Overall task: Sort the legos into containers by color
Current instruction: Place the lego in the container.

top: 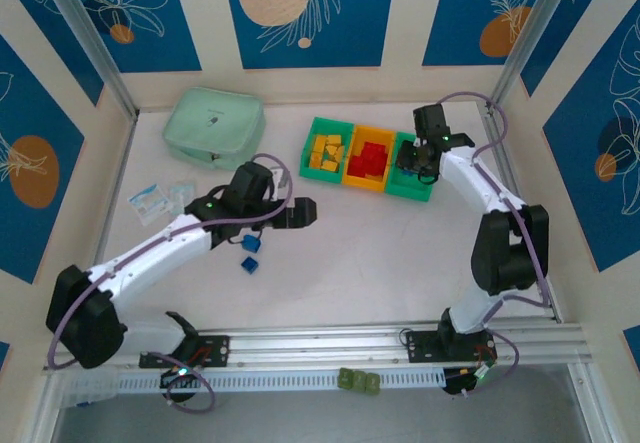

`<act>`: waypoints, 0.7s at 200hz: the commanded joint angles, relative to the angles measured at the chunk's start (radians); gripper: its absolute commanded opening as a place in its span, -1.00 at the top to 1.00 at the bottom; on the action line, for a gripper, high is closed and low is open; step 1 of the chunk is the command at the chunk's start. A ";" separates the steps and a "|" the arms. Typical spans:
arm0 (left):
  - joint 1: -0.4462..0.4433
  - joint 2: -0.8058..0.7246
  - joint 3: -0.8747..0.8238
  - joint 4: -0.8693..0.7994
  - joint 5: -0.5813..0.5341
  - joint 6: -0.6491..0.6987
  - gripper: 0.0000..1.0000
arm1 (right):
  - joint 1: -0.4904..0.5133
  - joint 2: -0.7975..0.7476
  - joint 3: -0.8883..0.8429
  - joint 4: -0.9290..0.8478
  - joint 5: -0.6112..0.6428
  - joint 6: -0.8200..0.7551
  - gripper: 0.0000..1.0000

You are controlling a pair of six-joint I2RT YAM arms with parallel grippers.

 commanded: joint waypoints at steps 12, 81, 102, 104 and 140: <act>-0.009 0.076 0.073 0.043 0.032 0.023 -0.99 | -0.018 0.120 0.089 0.015 0.023 -0.031 0.37; -0.008 0.141 0.151 -0.016 0.012 0.048 -0.99 | -0.024 0.191 0.156 0.013 0.007 -0.043 -0.05; -0.008 0.129 0.156 -0.027 0.016 0.055 -0.99 | -0.012 0.148 0.129 0.028 0.001 -0.043 -0.13; -0.008 0.128 0.154 -0.026 0.015 0.054 -0.99 | -0.011 0.145 0.126 0.028 -0.001 -0.042 -0.13; -0.002 0.072 0.127 -0.041 -0.020 0.053 -0.99 | 0.040 0.054 0.059 0.018 -0.033 -0.025 -0.20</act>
